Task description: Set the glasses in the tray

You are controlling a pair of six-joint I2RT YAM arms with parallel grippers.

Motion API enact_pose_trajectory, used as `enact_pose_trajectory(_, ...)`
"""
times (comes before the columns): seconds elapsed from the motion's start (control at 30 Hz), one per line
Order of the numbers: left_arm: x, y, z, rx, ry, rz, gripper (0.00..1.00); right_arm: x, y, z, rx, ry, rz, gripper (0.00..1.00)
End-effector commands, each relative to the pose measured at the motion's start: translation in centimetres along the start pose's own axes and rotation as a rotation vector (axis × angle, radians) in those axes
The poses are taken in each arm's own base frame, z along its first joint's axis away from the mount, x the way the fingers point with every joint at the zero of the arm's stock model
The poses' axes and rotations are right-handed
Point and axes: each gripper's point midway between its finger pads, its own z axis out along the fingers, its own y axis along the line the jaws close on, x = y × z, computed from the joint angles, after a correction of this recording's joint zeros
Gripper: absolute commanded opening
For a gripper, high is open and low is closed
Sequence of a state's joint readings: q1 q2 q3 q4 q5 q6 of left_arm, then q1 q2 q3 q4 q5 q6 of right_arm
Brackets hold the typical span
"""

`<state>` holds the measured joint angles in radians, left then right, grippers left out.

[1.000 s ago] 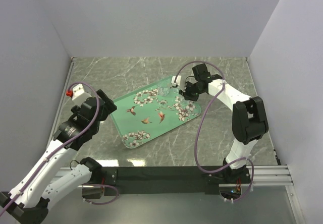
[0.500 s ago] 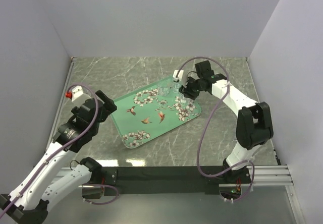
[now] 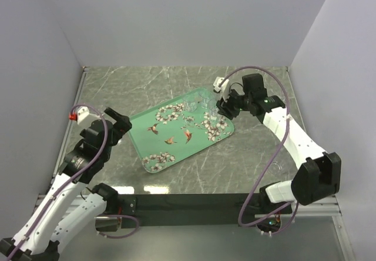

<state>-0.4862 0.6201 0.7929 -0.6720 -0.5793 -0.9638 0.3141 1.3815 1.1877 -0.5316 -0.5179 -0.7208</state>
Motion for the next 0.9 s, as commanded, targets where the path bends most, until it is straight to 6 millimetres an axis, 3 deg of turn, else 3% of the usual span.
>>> enact_pose_trajectory(0.0, -0.6, -1.3, 0.9, 0.028, -0.001, -0.021, 0.99, -0.6, 0.3, -1.3, 0.018, -0.049, 0.075, 0.51)
enact_pose_trajectory(0.3, -1.5, 0.4, 4.9, 0.018, 0.073, -0.037, 0.99, 0.4, -1.8, -3.7, 0.104, -0.101, 0.21, 0.51)
enact_pose_trajectory(0.5, -3.2, 4.2, 8.1, -0.017, 0.129, -0.139, 1.0, 1.7, -3.1, -5.2, 0.17, -0.121, 0.305, 0.51)
enact_pose_trajectory(0.67, -3.4, 6.2, 10.1, -0.028, 0.2, -0.214, 0.99, 2.8, -3.2, -6.1, 0.206, -0.123, 0.354, 0.51)
enact_pose_trajectory(0.87, -5.0, 8.4, 11.9, -0.062, 0.198, -0.28, 0.99, 3.2, -3.3, -6.5, 0.222, -0.128, 0.382, 0.51)
